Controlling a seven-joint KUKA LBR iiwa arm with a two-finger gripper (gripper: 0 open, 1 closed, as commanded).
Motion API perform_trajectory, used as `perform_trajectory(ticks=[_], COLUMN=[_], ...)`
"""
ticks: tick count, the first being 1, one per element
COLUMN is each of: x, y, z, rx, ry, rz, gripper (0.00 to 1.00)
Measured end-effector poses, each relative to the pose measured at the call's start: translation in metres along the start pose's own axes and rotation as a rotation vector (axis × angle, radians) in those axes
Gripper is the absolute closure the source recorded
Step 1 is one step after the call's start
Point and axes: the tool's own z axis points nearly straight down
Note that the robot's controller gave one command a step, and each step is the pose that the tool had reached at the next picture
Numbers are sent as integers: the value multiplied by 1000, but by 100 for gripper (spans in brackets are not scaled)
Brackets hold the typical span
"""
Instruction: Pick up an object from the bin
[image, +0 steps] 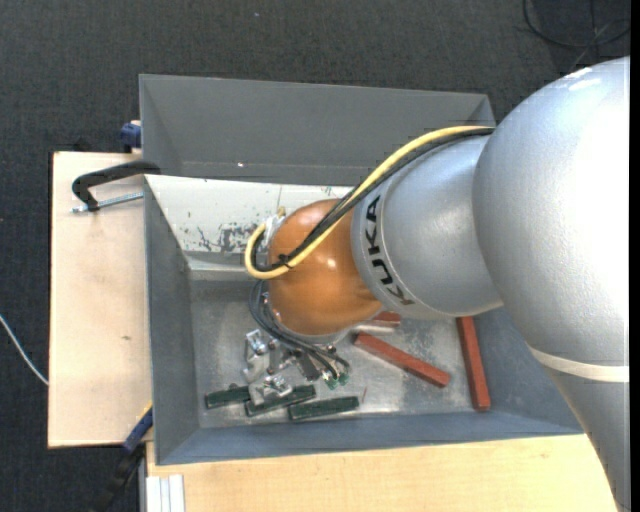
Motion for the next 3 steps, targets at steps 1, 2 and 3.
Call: perform_trajectory(ticks=[1, 2, 3], x=[-5, -21, -21], y=[-2, 8, 8], z=[-51, -7, -8], rx=[9, 10, 11], ry=[-12, -27, -23], rz=[-6, -91, -94], gripper=[100, 0, 0])
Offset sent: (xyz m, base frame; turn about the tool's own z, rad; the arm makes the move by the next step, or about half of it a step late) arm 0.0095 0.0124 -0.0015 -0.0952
